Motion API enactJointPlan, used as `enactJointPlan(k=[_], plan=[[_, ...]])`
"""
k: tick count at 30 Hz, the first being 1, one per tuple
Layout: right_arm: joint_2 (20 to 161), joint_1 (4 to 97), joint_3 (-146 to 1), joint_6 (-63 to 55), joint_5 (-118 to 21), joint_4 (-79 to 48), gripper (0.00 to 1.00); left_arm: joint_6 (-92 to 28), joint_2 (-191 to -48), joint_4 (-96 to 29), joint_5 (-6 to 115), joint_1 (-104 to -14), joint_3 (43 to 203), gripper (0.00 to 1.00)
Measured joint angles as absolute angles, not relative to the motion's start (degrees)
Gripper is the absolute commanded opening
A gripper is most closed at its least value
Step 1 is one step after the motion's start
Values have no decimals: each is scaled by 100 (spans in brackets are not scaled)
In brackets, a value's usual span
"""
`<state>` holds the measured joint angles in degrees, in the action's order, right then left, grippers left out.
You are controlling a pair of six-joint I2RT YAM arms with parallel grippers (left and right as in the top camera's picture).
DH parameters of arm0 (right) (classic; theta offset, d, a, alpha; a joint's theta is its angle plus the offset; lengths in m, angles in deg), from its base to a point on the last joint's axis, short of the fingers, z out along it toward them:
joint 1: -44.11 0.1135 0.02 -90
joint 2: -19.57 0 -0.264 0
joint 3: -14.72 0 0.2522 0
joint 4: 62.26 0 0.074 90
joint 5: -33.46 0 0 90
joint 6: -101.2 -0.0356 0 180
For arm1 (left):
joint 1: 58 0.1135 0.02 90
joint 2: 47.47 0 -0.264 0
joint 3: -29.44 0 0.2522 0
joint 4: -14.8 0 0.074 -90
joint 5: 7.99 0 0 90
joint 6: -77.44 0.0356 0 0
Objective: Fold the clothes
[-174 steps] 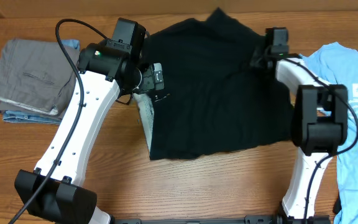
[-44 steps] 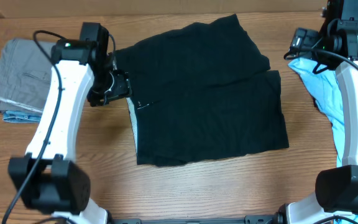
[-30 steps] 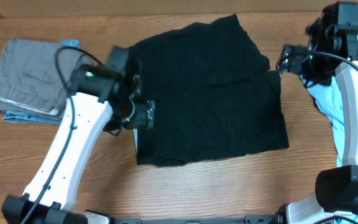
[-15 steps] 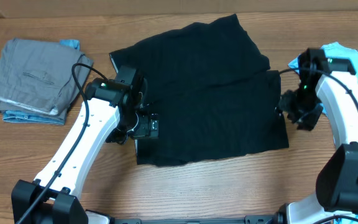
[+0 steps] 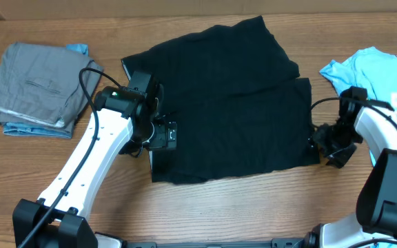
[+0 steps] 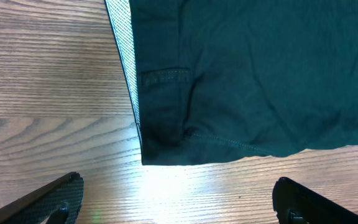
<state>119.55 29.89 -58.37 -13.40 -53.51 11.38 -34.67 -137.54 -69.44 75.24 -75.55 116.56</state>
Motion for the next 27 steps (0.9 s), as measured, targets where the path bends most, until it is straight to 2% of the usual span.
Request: enactJointPlan(k=[4,9,11,12,17,23,27], plan=[[11960,2989,-5470,-1329,-5117,609,62,-3473,-13754,-6946,7529,-7555,11656,100],[11942,2989,-5391,-1312,-5087,443,48,-3489,-13754,-6940,7546,-7555,11656,100],[11936,2989,-5382,-1314,-5078,401,25,-3489,-13754,-6942,7583,-7555,11656,100],[11936,2989,-5378,-1294,-5069,386,19,-3489,-13754,-6949,7620,-7555,11656,100],[11936,2989,-5376,-1284,-4938,323,7,-3489,-13754,-7051,7714,-7555,11656,100],[11936,2989,-5376,-1277,-4914,325,6,-3513,-13754,-7010,7741,-7555,11367,100],[11936,2989,-5376,-1275,-4912,321,6,-3602,-13754,-6597,7620,-7555,10561,100]])
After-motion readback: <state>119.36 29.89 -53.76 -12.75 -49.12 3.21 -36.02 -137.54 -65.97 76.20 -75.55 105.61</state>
